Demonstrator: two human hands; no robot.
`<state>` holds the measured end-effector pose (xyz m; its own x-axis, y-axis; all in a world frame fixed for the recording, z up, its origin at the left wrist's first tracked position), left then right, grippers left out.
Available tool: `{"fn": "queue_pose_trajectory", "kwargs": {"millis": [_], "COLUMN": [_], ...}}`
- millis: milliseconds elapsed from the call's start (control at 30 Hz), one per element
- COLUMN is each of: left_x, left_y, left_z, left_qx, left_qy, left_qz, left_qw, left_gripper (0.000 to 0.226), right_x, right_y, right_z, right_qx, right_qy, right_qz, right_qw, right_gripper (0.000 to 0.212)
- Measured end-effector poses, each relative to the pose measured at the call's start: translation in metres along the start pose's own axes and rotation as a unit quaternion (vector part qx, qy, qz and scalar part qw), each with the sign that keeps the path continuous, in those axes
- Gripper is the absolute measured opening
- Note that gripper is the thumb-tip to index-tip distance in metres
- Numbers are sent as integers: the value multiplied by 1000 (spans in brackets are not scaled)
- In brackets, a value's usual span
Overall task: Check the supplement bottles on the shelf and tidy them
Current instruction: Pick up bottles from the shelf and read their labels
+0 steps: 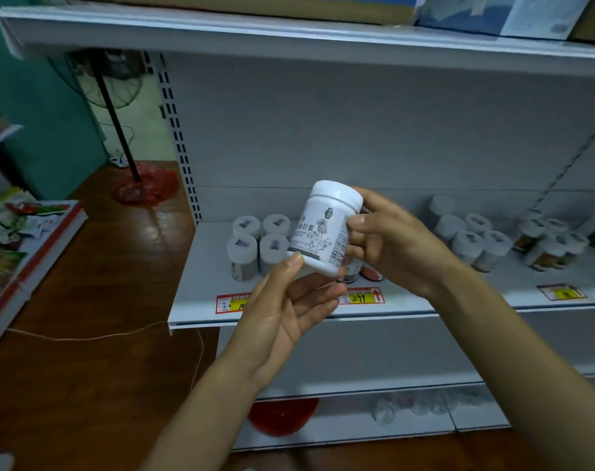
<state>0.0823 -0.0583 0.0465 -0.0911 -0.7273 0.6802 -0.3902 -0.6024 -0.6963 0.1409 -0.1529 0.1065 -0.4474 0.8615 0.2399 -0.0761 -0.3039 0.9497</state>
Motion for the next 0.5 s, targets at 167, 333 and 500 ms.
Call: {"fn": "queue_pose_trajectory", "kwargs": {"millis": [167,333,500], "left_x": [-3,-1,14], "left_y": [-13,-44,-69], "left_z": [-6,-27,-62], "left_qx": [118,302,506], "left_qy": [-33,-109,-232], "left_qz": [81,213,524], "left_qw": [989,923,644], "left_gripper": [30,45,49], "right_x": [4,15,28], "right_y": [2,9,9], "right_z": [-6,-6,-2], "right_qx": [-11,-38,-40], "right_qy": [-4,-6,-8], "right_qz": [-13,-4,-34], "right_qw": [1000,999,999], "right_gripper": [51,59,54]}}
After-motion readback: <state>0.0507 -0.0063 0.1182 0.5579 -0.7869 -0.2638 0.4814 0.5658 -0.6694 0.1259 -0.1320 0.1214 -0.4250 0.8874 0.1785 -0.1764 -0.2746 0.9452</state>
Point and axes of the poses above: each hand's wrist, its own z-axis towards the middle knuckle, its own x-axis out of the palm, y = z × x, the point moved 10 cm from there along z, towards the middle knuckle, and after that the axes turned 8 degrees about -x, right-handed, at the moved point
